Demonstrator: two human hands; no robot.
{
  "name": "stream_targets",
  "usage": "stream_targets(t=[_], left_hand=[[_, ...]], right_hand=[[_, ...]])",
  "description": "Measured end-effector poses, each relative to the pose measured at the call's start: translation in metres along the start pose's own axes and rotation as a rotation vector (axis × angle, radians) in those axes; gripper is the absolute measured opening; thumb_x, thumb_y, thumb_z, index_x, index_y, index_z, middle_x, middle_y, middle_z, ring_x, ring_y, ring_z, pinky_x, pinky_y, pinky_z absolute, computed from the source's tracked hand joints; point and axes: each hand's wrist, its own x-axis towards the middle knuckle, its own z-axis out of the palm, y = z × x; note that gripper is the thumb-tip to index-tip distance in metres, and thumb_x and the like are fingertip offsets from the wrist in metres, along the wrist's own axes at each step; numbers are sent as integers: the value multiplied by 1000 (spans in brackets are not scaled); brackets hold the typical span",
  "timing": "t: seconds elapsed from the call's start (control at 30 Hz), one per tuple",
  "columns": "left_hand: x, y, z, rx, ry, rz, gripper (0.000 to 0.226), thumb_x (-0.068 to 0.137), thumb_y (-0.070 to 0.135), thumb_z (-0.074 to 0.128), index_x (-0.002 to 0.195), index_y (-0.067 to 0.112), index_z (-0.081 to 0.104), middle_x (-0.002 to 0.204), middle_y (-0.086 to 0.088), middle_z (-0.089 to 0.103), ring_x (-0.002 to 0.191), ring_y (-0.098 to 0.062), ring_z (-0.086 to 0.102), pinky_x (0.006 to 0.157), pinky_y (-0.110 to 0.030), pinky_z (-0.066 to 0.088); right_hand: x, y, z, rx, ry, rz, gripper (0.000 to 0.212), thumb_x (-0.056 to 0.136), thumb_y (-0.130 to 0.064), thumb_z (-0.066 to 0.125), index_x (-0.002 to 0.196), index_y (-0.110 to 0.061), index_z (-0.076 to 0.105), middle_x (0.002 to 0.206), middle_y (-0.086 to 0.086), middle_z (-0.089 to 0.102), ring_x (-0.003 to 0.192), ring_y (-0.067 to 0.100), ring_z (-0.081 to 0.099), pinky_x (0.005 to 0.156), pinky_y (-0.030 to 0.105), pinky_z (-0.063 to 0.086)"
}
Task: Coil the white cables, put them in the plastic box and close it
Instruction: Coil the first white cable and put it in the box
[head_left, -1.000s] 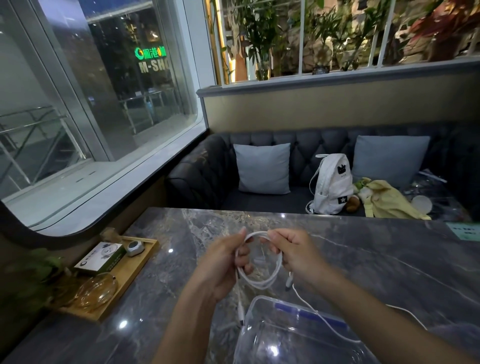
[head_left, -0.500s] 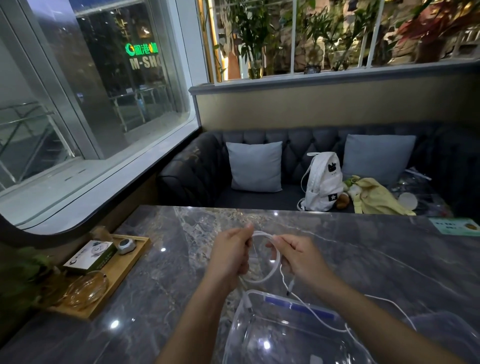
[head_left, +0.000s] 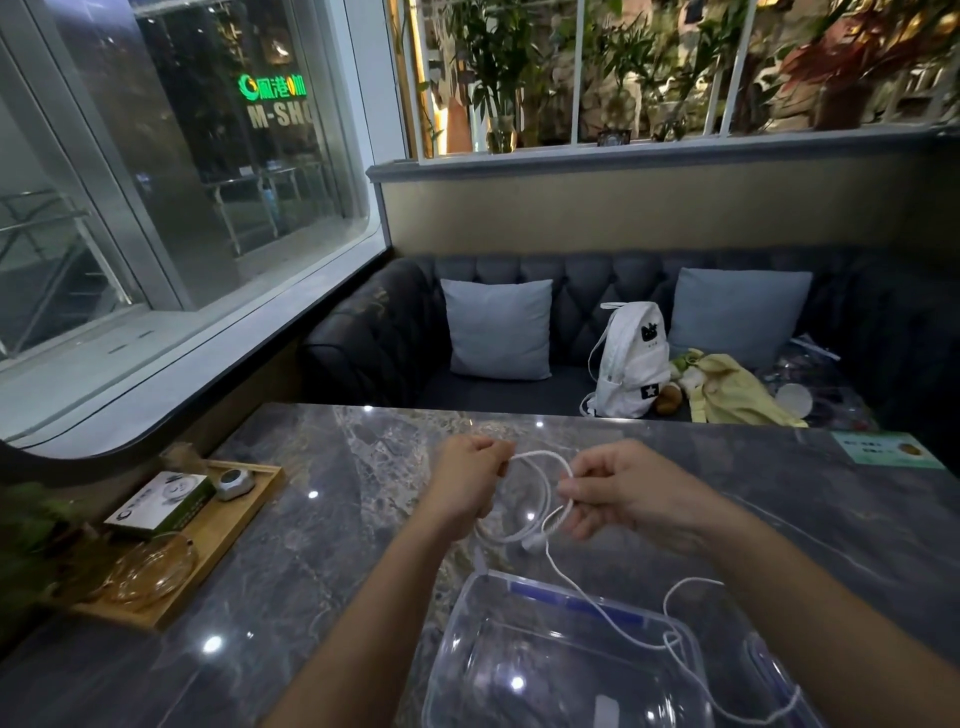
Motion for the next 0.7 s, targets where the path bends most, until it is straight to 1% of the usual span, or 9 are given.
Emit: stream_targets(t=[0.1,0.17,0.3,0.4,0.47,0.53,0.6,0.63,0.7], left_hand=[[2,3,5,-31,-10,-18,42,90,15,52,49,15,43,30,10,30,27,-6,21,32,-14,17],[3,5,8,-38,0,-23,41,90,16,53,50,15,44,31,9,29,27,-6,21,32,-14,18],[4,7,12,-87,-18,-42,39,90,15,52,51,15,43,31,10,29,27,-5,21,33,-13,17],[4,8,12,-171,-90,-67,42,90,16,52,49,17,43,32,9,28,27,-6,20,33,-12,17],[2,9,14,-208,-152,-80,43,92,18,51,49,18,44,33,9,28,28,-6,20,32,-13,17],[0,10,17,-249,-207,-112,43,93,20,48,50,17,44,33,9,28,27,-5,19,31,-12,18],[-3,9,21,-307,-254,-157,42,94,21,46,52,16,43,32,10,26,27,-4,19,29,-10,17],[-4,9,23,-342,-278,-174,42,94,21,45,53,15,42,32,10,26,30,-5,21,28,-10,17],[-5,9,25,-409,-315,-194,42,95,21,44,53,15,41,32,9,26,35,-7,24,26,-10,16]], right_hand=[[3,2,2,147,106,-63,4,79,8,60,77,5,61,61,13,65,56,20,68,55,22,58],[4,5,2,109,165,-110,6,77,10,61,77,5,62,61,12,67,57,20,69,56,22,58],[6,11,2,-271,236,-175,11,72,2,71,70,-5,64,56,2,64,49,4,60,47,15,48],[11,23,3,-554,358,-202,19,67,-7,77,74,-11,60,70,-4,56,60,4,50,57,15,42],[14,30,4,-605,429,-238,33,64,-9,79,81,-18,53,79,-8,49,68,2,44,60,11,38],[14,32,5,-492,377,-254,51,63,-5,79,98,-25,47,93,-11,50,80,0,50,64,9,41],[15,33,4,-306,211,-256,65,65,6,74,113,-27,44,106,-11,54,93,-3,57,71,11,48],[16,35,3,-221,128,-262,62,67,11,70,114,-23,48,106,-7,59,94,-3,61,74,13,50],[17,38,1,-32,8,-254,46,71,17,62,104,-14,58,91,4,69,83,10,68,73,20,54]])
